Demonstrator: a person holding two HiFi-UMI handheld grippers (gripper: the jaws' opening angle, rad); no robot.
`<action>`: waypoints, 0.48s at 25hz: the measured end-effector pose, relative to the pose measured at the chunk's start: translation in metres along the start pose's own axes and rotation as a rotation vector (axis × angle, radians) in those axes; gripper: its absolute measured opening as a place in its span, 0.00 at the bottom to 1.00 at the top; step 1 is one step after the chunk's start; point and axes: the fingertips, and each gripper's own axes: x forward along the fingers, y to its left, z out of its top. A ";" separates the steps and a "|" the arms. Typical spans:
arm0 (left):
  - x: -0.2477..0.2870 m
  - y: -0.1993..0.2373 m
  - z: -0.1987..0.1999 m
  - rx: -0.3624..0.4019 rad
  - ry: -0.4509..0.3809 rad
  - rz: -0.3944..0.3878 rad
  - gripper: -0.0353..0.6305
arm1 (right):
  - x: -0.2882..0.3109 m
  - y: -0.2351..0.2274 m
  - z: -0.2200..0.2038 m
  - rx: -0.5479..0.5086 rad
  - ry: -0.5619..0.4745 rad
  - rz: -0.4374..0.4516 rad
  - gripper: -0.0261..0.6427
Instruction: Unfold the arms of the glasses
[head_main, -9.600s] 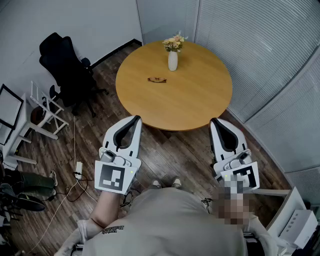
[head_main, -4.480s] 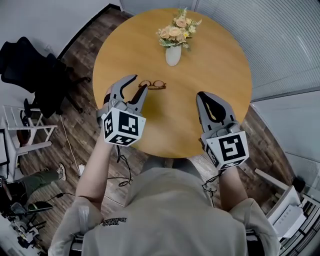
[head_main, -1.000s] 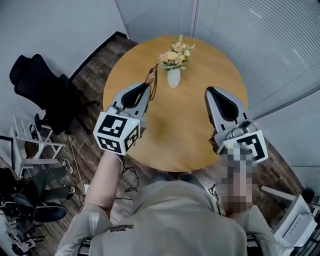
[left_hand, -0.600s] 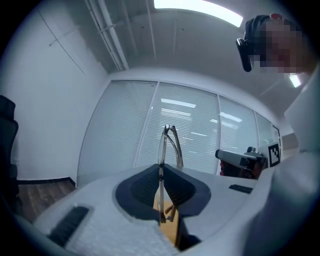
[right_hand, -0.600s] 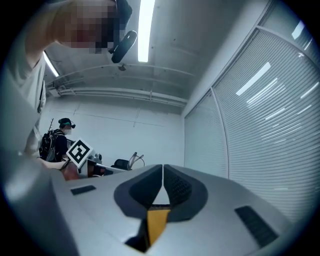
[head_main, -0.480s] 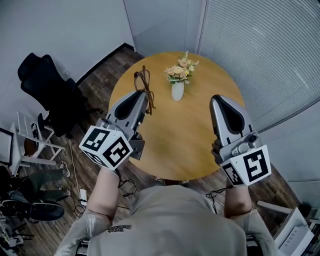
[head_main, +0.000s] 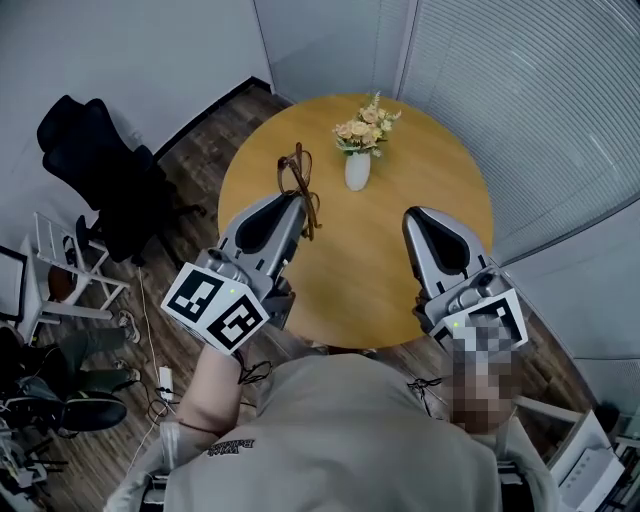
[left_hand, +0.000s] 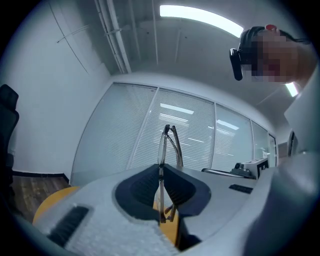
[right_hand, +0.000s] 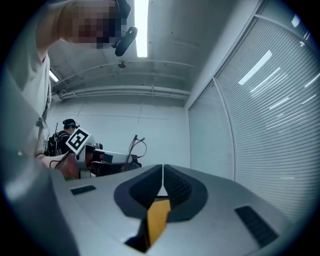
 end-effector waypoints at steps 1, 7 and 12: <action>-0.001 -0.002 -0.002 -0.003 0.003 -0.009 0.12 | 0.000 0.002 -0.003 0.004 0.009 0.006 0.08; -0.001 -0.006 -0.017 -0.007 0.035 -0.023 0.12 | 0.001 0.013 -0.025 0.021 0.066 0.041 0.08; 0.000 -0.007 -0.019 -0.006 0.041 -0.030 0.12 | 0.001 0.013 -0.034 0.031 0.094 0.054 0.08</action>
